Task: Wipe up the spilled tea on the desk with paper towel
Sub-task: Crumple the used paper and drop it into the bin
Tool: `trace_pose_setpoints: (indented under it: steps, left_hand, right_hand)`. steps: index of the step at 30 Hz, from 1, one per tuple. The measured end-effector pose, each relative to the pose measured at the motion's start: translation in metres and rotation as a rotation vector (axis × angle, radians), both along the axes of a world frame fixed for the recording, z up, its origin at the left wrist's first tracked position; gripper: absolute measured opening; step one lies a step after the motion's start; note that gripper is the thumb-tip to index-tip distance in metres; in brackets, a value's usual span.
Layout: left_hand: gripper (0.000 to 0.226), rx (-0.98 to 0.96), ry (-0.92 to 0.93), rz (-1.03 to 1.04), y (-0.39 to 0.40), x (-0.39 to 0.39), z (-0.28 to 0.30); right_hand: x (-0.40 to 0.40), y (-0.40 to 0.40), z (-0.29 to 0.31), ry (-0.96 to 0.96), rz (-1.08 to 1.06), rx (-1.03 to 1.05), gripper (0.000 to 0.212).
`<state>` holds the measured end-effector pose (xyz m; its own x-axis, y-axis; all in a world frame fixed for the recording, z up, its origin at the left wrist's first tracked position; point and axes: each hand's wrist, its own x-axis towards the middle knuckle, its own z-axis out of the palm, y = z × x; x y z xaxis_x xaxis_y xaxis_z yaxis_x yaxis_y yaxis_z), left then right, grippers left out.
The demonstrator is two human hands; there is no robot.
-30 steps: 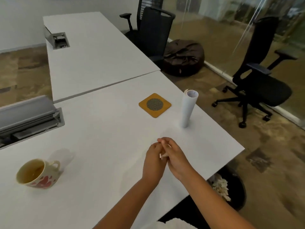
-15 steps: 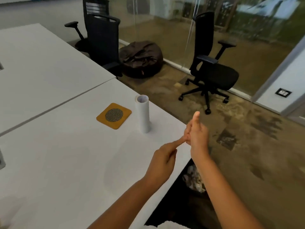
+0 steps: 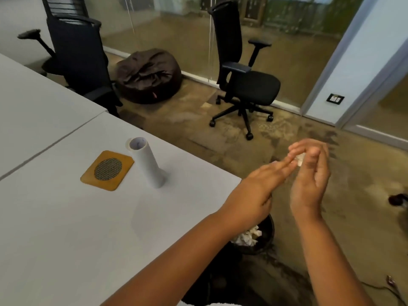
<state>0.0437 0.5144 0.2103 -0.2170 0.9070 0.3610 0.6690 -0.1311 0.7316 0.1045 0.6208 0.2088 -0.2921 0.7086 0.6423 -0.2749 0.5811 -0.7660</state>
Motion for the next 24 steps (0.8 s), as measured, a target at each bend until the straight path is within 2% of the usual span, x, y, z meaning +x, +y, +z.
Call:
trace_pose_setpoints:
  steps: [3, 6, 8, 11, 14, 19, 24]
  left_hand:
    - [0.075, -0.212, 0.118, -0.084, 0.028, -0.004, -0.037]
    - [0.079, -0.508, 0.190, -0.042, 0.030, -0.016, -0.076]
    - [0.074, -0.687, 0.187, -0.003, 0.016, -0.025, -0.097]
    - [0.062, -0.825, 0.099, 0.057, -0.007, -0.033, -0.120]
    - [0.054, -0.820, 0.031, 0.155, -0.021, -0.037, -0.125]
    - [0.036, -0.605, -0.172, 0.373, -0.056, -0.053, -0.121]
    - [0.035, -0.506, -0.310, 0.596, -0.111, -0.073, -0.118]
  right_hand:
    - [0.002, 0.016, -0.046, -0.115, -0.108, -0.072, 0.040]
    - [0.007, 0.029, -0.114, -0.471, -0.144, -0.149, 0.056]
    - [0.018, 0.033, -0.150, -0.692, -0.262, -0.143, 0.058]
    - [0.030, 0.035, -0.160, -0.731, -0.384, -0.194, 0.047]
    - [0.023, 0.031, -0.157, -0.666, -0.336, -0.225, 0.047]
    - [-0.014, 0.001, -0.147, -0.590, -0.070, -0.253, 0.037]
    - [-0.061, -0.051, -0.136, -0.599, 0.116, -0.215, 0.036]
